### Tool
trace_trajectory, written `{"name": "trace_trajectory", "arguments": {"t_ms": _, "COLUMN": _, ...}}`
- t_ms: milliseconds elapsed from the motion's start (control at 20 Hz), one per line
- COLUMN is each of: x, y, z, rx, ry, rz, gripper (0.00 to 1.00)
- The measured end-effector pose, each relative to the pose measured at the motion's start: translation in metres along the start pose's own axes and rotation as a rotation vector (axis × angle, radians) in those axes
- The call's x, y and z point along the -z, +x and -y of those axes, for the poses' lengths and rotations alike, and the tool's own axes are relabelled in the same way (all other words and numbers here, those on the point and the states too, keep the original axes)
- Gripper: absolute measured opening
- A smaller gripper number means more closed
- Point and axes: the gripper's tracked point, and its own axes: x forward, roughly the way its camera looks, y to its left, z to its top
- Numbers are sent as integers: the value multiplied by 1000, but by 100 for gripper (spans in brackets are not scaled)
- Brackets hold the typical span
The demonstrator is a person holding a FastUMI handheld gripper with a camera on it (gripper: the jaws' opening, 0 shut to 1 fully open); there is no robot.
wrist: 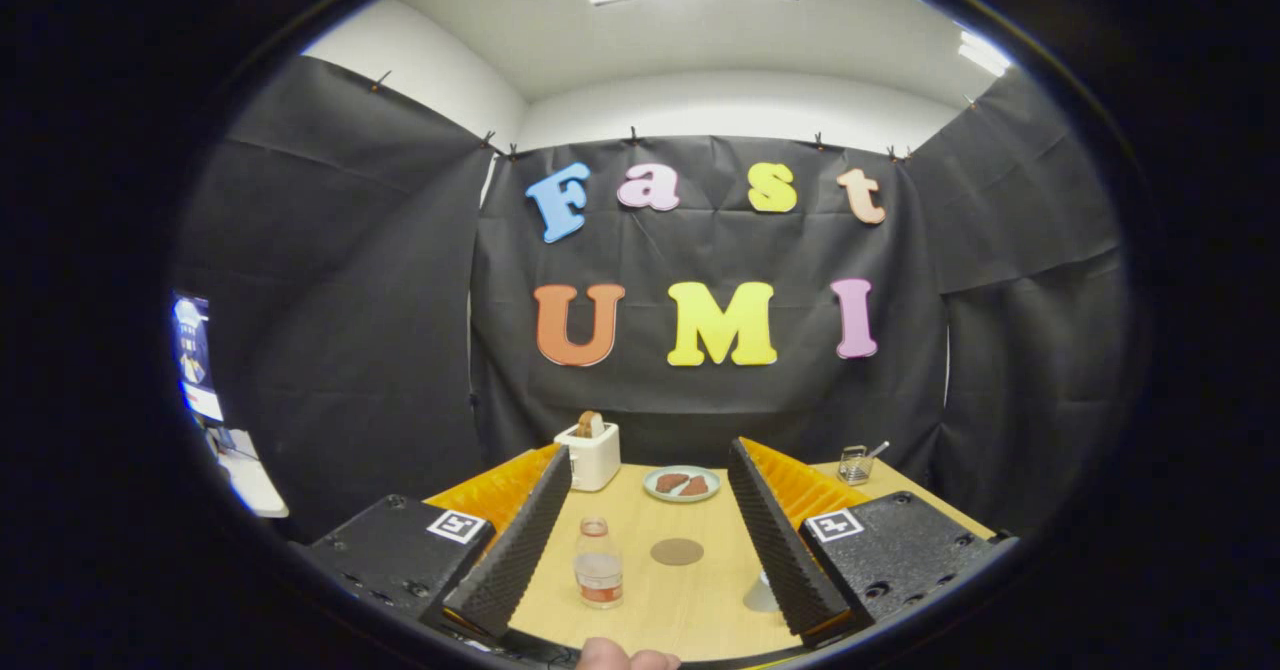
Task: Take the bottle from table, then pour the juice into the cup, finally place the bottle on the coaster
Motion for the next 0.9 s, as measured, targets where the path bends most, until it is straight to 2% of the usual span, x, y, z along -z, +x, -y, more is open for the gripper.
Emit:
{"name": "trace_trajectory", "arguments": {"t_ms": 300, "x": 12, "y": 1, "z": 5, "rx": 28, "ry": -12, "rz": -27, "gripper": 100}}
{"name": "trace_trajectory", "arguments": {"t_ms": 900, "x": 46, "y": -3, "z": -17, "rx": 24, "ry": -24, "rz": -67, "gripper": 100}}
